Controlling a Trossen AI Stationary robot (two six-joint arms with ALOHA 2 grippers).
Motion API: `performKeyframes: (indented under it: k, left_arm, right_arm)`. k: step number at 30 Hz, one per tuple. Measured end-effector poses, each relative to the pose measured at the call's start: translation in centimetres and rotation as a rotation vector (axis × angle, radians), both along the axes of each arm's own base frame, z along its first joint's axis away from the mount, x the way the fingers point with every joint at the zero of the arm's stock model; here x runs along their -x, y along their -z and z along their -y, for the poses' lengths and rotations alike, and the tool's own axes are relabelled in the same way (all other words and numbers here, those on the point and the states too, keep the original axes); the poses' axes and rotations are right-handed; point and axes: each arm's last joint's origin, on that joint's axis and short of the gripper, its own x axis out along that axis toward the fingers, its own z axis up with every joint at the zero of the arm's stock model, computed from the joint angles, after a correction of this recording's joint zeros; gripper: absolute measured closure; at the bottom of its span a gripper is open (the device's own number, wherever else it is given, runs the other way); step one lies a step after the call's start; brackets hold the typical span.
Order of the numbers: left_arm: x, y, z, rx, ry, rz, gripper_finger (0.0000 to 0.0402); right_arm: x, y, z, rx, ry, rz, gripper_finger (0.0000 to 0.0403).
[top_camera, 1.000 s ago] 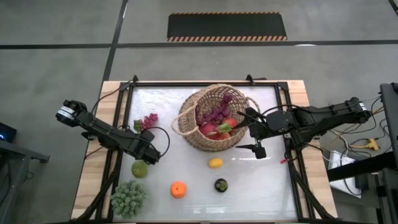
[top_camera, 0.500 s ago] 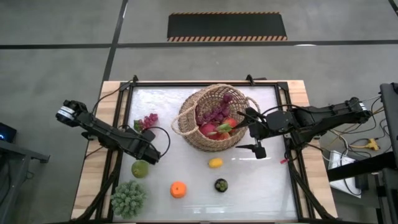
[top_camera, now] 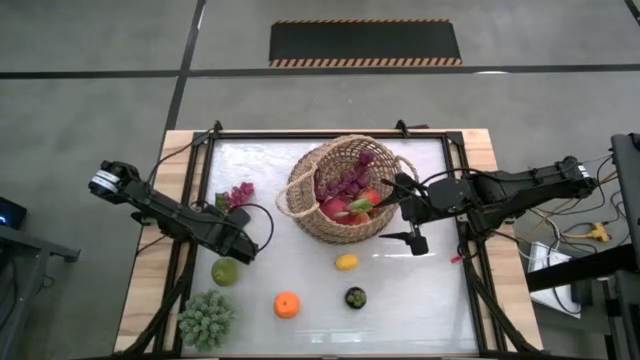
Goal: Build produce basket
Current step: Put the green apple into the brown basket
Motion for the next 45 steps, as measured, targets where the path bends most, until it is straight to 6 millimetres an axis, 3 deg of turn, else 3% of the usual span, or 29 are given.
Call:
performKeyframes:
  k: [15, 33, 45]
  left_arm:
    - [0.1, -2.4, -0.1, 0.046, -0.051, 0.115, 0.0084]
    - [1.5, -2.5, -0.8, 0.093, -0.14, 0.173, 0.0084]
    - [1.6, -0.8, -1.1, 0.087, -0.146, 0.19, 0.0084]
  right_arm:
    - [0.0, -0.1, 0.0, -0.001, 0.0, 0.008, 0.0076]
    - [-0.2, -0.3, 0.0, -0.037, 0.014, 0.033, 0.0076]
    - [-0.1, -0.2, 0.0, -0.057, 0.027, 0.014, 0.0076]
